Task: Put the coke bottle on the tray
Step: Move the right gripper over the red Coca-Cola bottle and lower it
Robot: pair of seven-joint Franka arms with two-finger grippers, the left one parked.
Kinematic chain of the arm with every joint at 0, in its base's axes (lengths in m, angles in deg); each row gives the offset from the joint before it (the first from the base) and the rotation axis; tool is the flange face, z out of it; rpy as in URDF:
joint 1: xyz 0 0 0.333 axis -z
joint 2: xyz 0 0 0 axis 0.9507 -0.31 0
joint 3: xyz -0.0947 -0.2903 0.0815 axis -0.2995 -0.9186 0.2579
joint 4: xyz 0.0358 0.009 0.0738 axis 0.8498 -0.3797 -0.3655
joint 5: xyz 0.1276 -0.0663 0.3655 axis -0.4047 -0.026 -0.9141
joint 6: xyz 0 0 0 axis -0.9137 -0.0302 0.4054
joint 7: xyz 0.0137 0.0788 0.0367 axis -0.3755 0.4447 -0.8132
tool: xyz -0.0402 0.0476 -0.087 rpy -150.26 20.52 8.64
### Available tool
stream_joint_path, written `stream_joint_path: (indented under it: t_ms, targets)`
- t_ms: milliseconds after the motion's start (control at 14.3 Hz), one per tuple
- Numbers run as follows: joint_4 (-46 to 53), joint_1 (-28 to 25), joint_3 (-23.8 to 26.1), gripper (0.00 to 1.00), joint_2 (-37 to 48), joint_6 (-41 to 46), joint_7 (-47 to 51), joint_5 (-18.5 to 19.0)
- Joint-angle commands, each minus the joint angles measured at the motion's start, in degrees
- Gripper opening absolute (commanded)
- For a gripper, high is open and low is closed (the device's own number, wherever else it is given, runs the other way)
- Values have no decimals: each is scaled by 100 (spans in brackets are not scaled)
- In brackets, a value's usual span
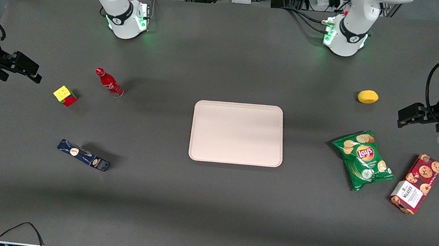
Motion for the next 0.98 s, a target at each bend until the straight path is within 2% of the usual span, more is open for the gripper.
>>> stream_joint_path:
  t_ms: [0, 280, 490, 629, 909]
  targets:
    - [162, -13, -2, 100, -82, 167, 138, -80]
    - [83, -30, -2, 100, -47, 246, 121, -71]
    - [-373, -30, 42, 100, 136, 300, 121, -71]
    - [-960, -30, 77, 100, 452, 55, 121, -45]
    - [-3095, -30, 165, 100, 1585, -1228, 121, -36]
